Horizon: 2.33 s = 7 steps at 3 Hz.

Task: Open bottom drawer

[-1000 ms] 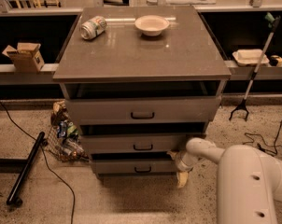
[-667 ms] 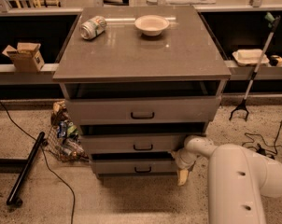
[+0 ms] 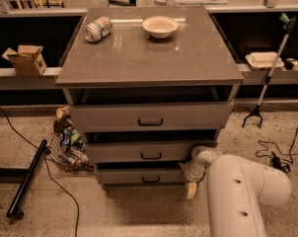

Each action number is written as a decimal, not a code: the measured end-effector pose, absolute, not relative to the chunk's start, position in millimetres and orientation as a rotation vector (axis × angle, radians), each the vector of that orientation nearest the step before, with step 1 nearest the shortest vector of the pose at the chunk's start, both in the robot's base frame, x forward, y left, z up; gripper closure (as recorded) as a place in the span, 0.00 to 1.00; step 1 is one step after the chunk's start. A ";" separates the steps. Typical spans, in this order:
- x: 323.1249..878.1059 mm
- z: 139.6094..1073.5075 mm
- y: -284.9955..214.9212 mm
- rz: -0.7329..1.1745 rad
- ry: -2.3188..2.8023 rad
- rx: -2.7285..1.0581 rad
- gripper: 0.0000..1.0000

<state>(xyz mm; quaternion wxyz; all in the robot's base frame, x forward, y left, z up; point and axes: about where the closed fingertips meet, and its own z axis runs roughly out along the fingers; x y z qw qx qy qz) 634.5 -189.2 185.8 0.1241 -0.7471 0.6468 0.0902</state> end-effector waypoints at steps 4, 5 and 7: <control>649.0 152.7 -212.1 0.243 2.029 -2.054 0.41; 650.0 155.8 -212.1 0.243 2.028 -2.053 0.72; 635.7 166.8 -206.8 0.215 2.007 -2.019 0.00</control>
Offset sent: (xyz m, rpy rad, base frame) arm 0.0235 -0.0364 -0.0531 -0.0089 -0.0040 -0.1913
